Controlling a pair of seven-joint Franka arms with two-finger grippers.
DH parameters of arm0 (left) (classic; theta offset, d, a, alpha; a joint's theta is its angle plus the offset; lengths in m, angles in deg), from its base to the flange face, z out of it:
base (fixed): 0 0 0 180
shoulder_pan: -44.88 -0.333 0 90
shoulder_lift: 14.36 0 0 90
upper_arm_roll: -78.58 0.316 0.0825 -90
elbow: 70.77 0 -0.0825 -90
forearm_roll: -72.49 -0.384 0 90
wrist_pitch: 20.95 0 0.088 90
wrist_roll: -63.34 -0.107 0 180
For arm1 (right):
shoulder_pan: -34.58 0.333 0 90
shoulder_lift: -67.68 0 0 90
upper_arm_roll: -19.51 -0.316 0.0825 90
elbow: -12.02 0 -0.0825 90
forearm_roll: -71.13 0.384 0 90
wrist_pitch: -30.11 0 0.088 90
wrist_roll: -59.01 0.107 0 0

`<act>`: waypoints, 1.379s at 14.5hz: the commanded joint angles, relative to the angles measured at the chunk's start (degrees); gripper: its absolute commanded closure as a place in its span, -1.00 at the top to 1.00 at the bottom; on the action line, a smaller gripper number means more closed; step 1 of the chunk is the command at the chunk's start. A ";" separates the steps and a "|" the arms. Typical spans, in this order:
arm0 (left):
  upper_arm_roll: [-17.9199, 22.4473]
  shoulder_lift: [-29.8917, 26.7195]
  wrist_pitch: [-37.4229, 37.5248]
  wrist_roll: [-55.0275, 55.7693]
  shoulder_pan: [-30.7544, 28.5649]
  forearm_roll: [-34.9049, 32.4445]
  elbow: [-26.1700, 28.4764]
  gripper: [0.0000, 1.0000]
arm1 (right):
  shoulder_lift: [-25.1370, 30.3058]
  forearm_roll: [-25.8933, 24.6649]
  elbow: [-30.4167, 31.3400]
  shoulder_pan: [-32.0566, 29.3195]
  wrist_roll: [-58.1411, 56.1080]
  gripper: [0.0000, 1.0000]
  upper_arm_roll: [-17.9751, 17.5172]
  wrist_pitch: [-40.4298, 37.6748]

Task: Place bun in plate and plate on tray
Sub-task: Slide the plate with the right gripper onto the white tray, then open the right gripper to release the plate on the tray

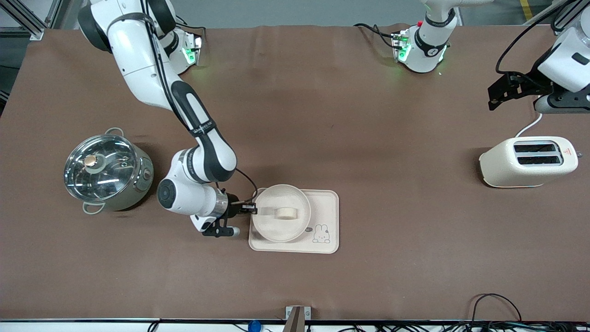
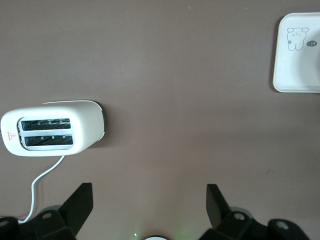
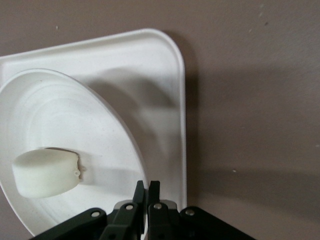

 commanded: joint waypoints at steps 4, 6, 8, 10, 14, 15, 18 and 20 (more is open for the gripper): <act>0.18 -0.95 0.45 -1.26 0.12 1.25 0.86 1.00 | -3.32 -3.85 -4.89 1.50 5.00 -0.99 -0.35 0.07; 0.18 -0.95 0.45 -1.26 0.11 1.25 0.86 1.00 | -4.46 -3.85 -6.20 1.50 7.53 -0.99 -0.35 0.16; 0.18 -0.86 0.45 -1.08 0.20 1.25 0.86 1.00 | -5.25 -3.94 -7.44 1.85 8.61 -0.99 -0.26 0.16; 0.27 -0.60 0.45 -1.26 0.03 1.16 0.60 1.00 | -5.60 -5.86 -7.44 2.03 8.61 -0.99 0.09 0.16; 0.62 -0.51 0.45 -1.17 0.03 0.73 -0.01 1.00 | -5.52 -6.40 -7.44 1.42 8.87 -0.20 0.01 0.24; 0.62 -0.34 0.45 -1.17 0.03 0.55 -0.45 1.00 | -5.43 -6.14 -7.44 1.41 9.22 0.25 -0.17 0.25; 0.62 0.46 0.45 -1.17 0.11 0.46 -1.51 1.00 | -3.68 -4.30 -7.35 1.50 9.31 1.00 -0.26 0.33; 0.62 0.54 0.45 -1.17 0.11 0.55 -1.60 1.00 | -1.92 -3.15 -6.83 0.80 8.70 1.00 -0.26 -0.36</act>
